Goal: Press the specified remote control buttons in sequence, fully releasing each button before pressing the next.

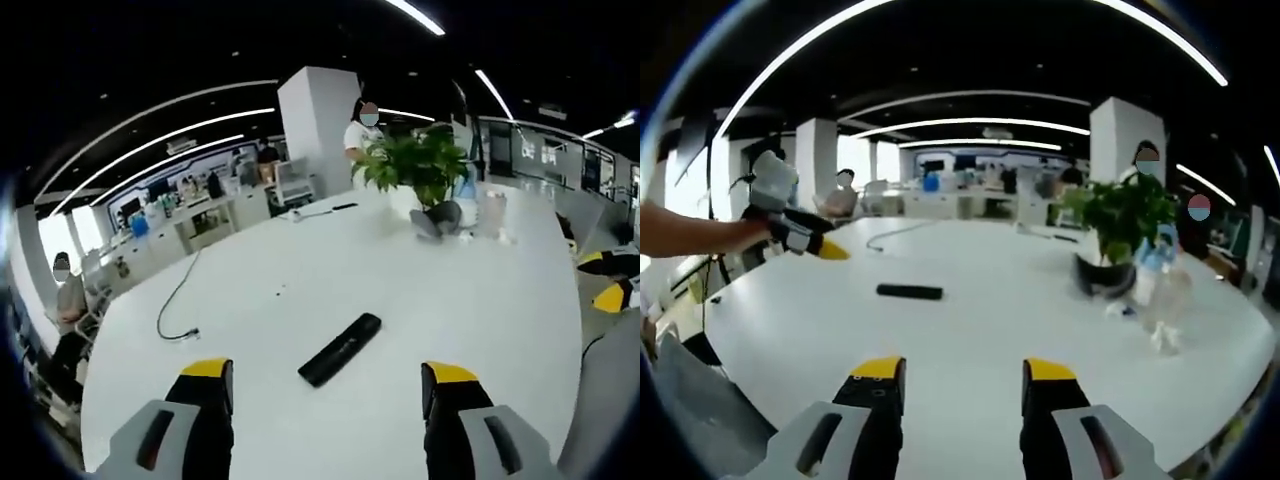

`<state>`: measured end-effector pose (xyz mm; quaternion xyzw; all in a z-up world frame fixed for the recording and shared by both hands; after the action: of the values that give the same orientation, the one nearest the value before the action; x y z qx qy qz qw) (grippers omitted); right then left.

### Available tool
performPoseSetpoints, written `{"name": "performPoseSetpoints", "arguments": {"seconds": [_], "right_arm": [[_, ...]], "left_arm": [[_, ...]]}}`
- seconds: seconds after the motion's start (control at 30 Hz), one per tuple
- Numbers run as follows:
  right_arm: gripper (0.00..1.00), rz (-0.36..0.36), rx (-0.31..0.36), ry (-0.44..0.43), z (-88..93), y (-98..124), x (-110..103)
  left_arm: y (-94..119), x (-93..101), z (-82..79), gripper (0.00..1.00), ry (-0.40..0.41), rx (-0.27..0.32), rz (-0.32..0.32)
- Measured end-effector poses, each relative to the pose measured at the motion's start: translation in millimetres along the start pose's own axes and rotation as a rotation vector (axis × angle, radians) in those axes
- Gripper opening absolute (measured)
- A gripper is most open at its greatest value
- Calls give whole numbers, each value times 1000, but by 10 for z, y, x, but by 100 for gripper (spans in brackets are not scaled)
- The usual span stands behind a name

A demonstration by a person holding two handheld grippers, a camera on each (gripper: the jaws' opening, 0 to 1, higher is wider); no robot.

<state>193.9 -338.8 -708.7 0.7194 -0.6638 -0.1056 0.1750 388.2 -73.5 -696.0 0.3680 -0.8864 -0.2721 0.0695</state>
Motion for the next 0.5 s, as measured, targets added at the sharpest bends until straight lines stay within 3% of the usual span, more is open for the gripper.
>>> {"name": "performPoseSetpoints", "arguments": {"seconds": [0.2,0.5], "right_arm": [[43,-1,-11,9,15,-8,-9],[43,6,-18,17,28,-10,-6]], "left_arm": [[-194,-47,17,74,-23,-59,47],[-540,-108,198,68,-45,-168,123]]}}
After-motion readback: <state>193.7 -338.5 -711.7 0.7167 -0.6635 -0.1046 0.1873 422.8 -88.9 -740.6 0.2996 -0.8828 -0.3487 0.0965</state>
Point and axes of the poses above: the point that each gripper's makers call its tool centre point, and the gripper's own axes: y roughly backward along the fingers, x roughly to its right, z roughly out of its underside, the point moved 4 cm from there along y, roughly backward along the fingers, and after that the axes turned 9 degrees about z, right-handed, at the moved point
